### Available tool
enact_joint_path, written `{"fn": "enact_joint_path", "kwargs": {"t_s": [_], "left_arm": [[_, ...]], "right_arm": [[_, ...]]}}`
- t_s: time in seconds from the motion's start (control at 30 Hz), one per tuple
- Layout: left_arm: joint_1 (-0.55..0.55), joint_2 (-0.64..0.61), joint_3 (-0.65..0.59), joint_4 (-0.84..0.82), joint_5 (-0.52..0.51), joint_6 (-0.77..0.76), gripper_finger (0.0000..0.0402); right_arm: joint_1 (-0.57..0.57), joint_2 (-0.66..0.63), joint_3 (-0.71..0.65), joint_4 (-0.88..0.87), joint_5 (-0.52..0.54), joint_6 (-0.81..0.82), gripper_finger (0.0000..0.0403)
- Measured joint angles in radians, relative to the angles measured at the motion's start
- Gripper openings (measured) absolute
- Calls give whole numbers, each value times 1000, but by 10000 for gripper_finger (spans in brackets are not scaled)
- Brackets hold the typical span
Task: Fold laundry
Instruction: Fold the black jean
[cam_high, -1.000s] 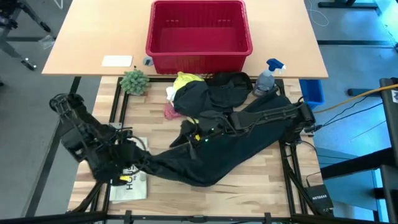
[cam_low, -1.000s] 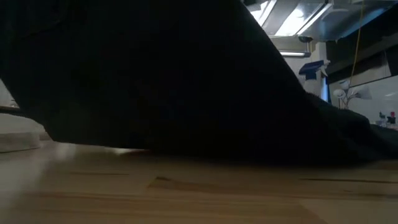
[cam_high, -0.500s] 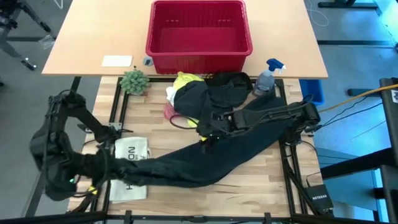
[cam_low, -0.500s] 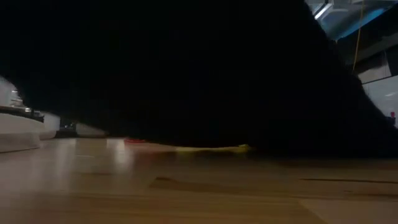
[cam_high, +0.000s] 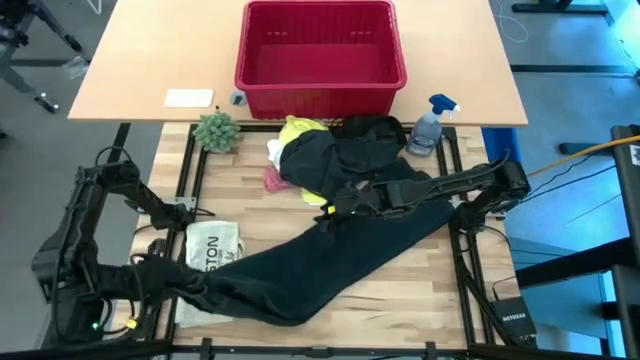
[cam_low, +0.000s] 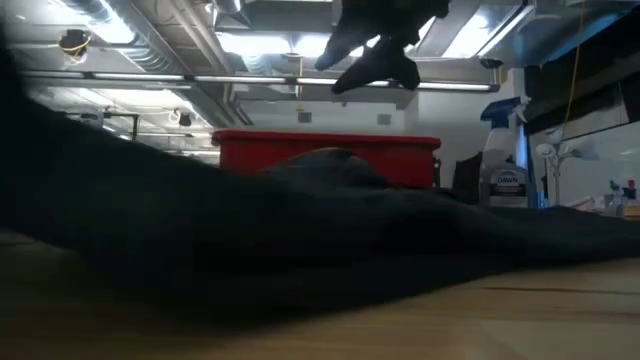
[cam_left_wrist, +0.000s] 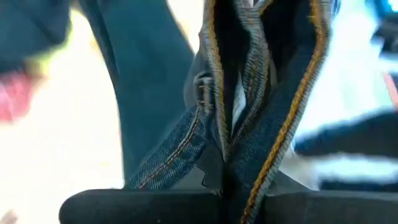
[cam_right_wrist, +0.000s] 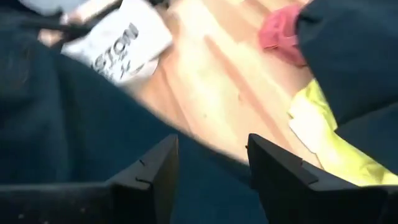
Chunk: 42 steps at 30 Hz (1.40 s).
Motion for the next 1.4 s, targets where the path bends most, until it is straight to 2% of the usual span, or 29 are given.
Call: {"fn": "enact_joint_path", "kwargs": {"t_s": [0.17,0.27,0.33,0.47,0.57,0.67,0.73,0.87,0.93,1.0,1.1,1.17,1.23,1.3,1.4], "left_arm": [[13,0,1,89,-277,146,4],[24,0,1,109,-373,186,4],[29,0,1,108,-366,191,4],[29,0,1,66,-274,132,4],[28,-1,1,49,-267,104,4],[29,-1,1,39,-248,100,4],[30,-1,1,38,-218,99,4],[48,-2,1,21,-72,73,4],[58,-2,1,9,-11,61,3],[69,-4,1,14,7,77,3],[83,-12,1,14,9,103,3],[101,-13,1,18,9,133,3],[132,-13,1,37,10,184,3],[169,-13,1,76,11,263,3],[234,-13,1,160,25,424,3]], "right_arm": [[2,-36,-48,44,121,86,182],[3,-55,-48,32,184,105,182],[3,-74,-49,20,221,106,182],[1,-144,-48,-96,284,106,182],[-5,-216,-48,-325,304,111,182],[-5,-275,-56,-627,300,158,182],[-5,-310,-97,-717,241,184,182],[-4,-398,-260,-729,74,260,182],[2,-428,-356,-672,26,324,182],[14,-447,-453,-554,-37,373,182],[17,-453,-583,-271,-178,416,181],[30,-433,-646,-22,-240,453,181],[50,-403,-670,182,-228,487,181],[64,-360,-664,312,-195,500,181],[71,-290,-621,354,-180,498,181]]}}
